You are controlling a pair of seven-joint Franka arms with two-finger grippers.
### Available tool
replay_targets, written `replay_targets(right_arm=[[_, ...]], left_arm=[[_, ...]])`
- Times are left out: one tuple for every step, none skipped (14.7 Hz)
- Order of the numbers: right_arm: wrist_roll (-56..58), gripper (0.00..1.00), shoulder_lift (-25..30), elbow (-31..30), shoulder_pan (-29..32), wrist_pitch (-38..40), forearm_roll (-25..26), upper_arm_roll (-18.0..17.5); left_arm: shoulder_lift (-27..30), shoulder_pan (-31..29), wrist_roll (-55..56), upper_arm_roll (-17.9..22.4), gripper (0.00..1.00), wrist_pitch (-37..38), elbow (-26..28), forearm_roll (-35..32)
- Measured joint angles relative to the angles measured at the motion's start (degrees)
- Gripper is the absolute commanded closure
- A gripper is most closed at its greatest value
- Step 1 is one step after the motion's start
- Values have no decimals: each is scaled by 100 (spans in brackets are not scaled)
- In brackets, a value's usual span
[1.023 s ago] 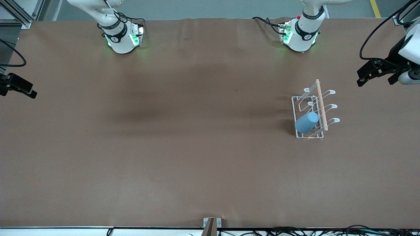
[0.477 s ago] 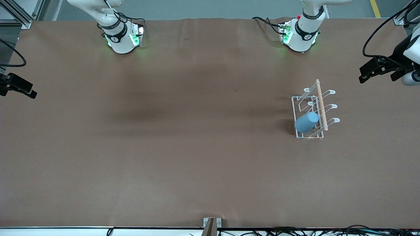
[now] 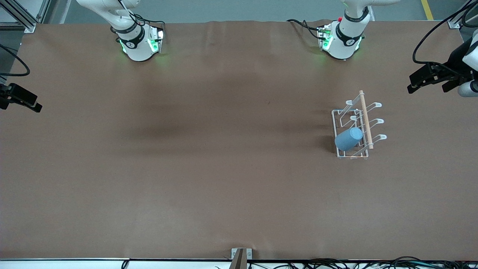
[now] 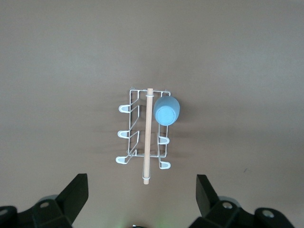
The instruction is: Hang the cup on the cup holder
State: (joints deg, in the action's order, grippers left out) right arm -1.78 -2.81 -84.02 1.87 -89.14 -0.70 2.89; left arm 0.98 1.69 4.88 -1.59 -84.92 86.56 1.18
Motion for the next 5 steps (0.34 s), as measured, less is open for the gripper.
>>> replay_targets(right_arm=[[0, 0, 0, 0, 0, 0, 0, 0], [0, 0, 0, 0, 0, 0, 0, 0], [0, 0, 0, 0, 0, 0, 0, 0], [0, 0, 0, 0, 0, 0, 0, 0], [0, 0, 0, 0, 0, 0, 0, 0]], left_arm=[[0, -1, -58, 4, 0, 0, 0, 0], [0, -1, -103, 6, 0, 0, 0, 0], [0, -1, -132, 7, 0, 0, 0, 0], [0, -1, -141, 7, 0, 0, 0, 0], [0, -1, -143, 7, 0, 0, 0, -1]])
